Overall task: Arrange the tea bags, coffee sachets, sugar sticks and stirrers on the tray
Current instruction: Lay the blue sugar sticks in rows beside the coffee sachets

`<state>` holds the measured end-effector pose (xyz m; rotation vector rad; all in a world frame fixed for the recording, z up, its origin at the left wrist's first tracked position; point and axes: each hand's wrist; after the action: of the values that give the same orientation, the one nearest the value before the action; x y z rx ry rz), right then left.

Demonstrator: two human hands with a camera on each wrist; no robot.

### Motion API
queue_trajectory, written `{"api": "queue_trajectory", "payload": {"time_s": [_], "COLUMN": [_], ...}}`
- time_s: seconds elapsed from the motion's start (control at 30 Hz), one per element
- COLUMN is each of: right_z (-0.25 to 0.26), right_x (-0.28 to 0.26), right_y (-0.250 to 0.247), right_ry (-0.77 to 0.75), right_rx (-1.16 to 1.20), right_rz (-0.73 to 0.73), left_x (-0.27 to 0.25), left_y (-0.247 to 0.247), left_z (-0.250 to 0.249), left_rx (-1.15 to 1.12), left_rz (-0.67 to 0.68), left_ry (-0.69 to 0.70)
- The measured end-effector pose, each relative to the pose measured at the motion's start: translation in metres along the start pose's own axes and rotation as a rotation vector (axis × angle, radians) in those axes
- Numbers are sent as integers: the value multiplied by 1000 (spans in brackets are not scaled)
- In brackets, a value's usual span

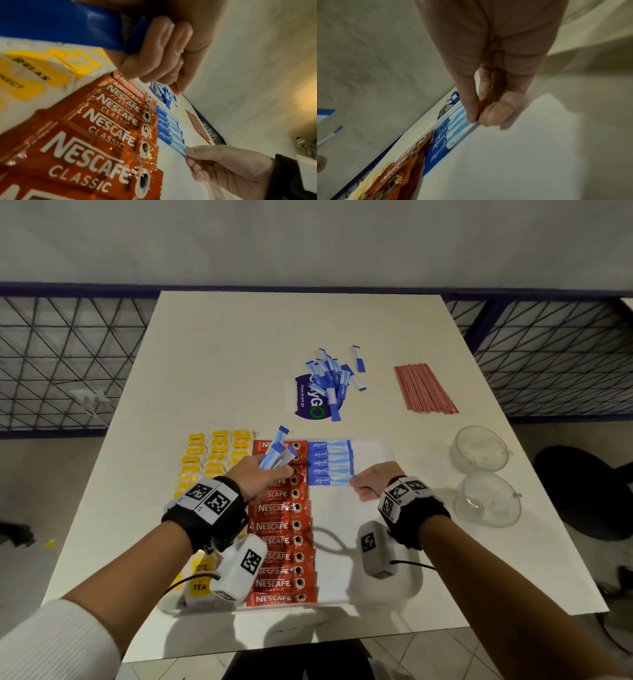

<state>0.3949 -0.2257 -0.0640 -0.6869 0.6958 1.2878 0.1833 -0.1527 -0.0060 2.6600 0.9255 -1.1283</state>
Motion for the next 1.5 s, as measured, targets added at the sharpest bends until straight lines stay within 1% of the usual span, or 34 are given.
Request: {"api": "queue_trajectory", "payload": {"time_s": [0.3, 0.4, 0.53, 0.7, 0.8, 0.83, 0.87, 0.97, 1.03, 1.13, 1.2, 1.33, 1.5], "right_z": [3, 0, -4, -1, 11, 17, 23, 41, 54, 69, 75, 81, 77], "right_x": [9, 12, 15, 11, 0, -7, -12, -36, -50, -60, -63, -63, -64], "right_y": [-2, -3, -5, -4, -6, -7, -7, 0, 7, 14, 14, 5, -9], "right_ry": [76, 53, 16, 62, 96, 78, 26, -242, -343, -396, -428, -452, -469], "right_rx": [-99, -60, -99, -20, -128, -171, -177, -39, -23, -89, -122, -156, -17], "right_rz": [38, 20, 32, 65, 40, 39, 52, 143, 211, 300, 332, 275, 264], "left_x": [1, 0, 0, -3, -5, -6, -6, -7, -8, -9, -10, -8, -4], "left_y": [5, 6, 6, 9, 10, 10, 9, 9, 11, 13, 15, 15, 9], "left_z": [2, 2, 1, -4, -11, -14, -16, -28, -37, -46, -51, -51, -37], "left_rx": [2, 11, 12, 11, -7, -15, -8, 60, 80, 60, 28, -32, -163], "left_rz": [-13, -25, -24, -1, 38, 51, 65, 109, 134, 169, 194, 176, 70], "left_ry": [-5, -9, -6, 6, 51, 70, 80, 86, 78, 73, 86, 125, 167]}}
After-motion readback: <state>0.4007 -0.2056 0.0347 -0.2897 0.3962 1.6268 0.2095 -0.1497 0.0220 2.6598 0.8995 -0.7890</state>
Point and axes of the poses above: each hand's wrist, its own x-axis towards the middle knuckle, its own y-axis out of the palm, z = x × y, and after that the axes turned 15 degrees about z, right-handed
